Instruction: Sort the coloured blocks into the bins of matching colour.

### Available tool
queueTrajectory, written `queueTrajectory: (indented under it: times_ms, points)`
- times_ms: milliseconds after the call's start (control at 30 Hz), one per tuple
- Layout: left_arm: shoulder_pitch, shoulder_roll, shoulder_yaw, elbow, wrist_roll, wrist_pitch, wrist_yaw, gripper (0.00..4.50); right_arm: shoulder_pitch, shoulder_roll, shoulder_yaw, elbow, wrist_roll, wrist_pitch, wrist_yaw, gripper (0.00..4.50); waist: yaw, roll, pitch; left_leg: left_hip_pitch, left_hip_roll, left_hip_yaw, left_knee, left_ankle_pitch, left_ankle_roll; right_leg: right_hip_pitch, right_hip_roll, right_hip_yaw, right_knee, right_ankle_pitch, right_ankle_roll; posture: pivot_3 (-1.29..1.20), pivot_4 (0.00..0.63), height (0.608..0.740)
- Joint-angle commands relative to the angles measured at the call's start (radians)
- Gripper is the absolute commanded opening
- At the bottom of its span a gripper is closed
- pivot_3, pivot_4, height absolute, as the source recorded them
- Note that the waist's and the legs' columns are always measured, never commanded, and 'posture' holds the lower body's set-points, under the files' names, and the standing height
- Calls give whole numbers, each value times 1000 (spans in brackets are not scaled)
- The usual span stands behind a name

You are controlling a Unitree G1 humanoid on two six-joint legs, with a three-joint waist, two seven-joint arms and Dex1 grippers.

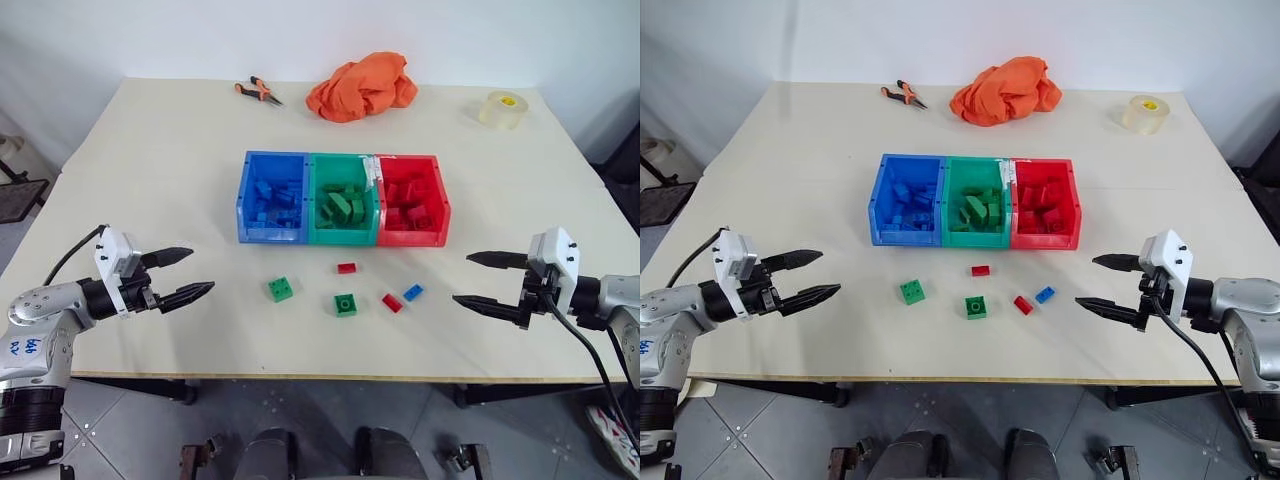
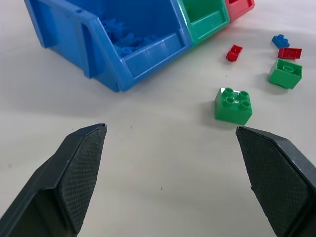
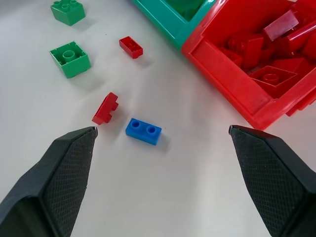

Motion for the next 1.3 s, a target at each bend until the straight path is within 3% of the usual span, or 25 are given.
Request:
queueTrajectory:
  times_ms: [33, 400, 567, 733, 833, 967, 1300]
  points:
    - [-15, -4, 9, -26, -8, -23, -9, 4469, -13, -12, -45, -10, 13, -20, -9, 4500, 0, 0, 0, 0, 0, 0, 0, 0, 0, 0, 0, 0, 0, 0, 0, 0, 150, 740]
    - [-13, -31, -66, -143, -13, 88, 24, 4469, 77, -52, -86, -21, 4, 0, -22, 4500, 8, 0, 0, 0, 0, -1, 0, 0, 0, 1, 6, 1, 1, 0, 0, 0, 150, 740]
    - [-42, -73, -141, -137, 2, 64, -26, 4469, 285, -153, -202, -24, -20, -6, 38, 4500, 26, 0, 0, 0, -1, 0, 0, 0, 0, 2, 6, 1, -1, 0, 0, 0, 150, 740]
    - [-69, -82, -175, -110, 11, 64, -46, 4469, 348, -185, -243, -68, -18, 20, 45, 4500, 20, 0, 0, 2, 1, 4, 1, 0, 0, 2, 8, 0, -2, 0, 0, 0, 150, 740]
    - [-72, -81, -180, -92, 25, 45, -58, 4469, 305, -177, -197, -108, -16, 37, 29, 4500, 14, 1, 0, 2, 2, 4, 1, 0, 0, 1, 8, 1, -2, 0, 0, 0, 150, 740]
    - [-59, -79, -165, -93, 16, 45, -60, 4469, 91, -135, 9, -82, -69, 50, 23, 4500, 3, 0, 0, 2, 2, 4, 1, 0, 0, 1, 7, 1, -1, 0, 0, 0, 150, 740]
    - [72, -64, -106, -258, -34, 118, -19, 4469, -354, 32, 362, 317, -277, -171, 173, 4500, 1, 0, 0, -1, 1, -1, 4, 0, 0, 2, 7, 1, 0, 0, -1, 0, 150, 740]
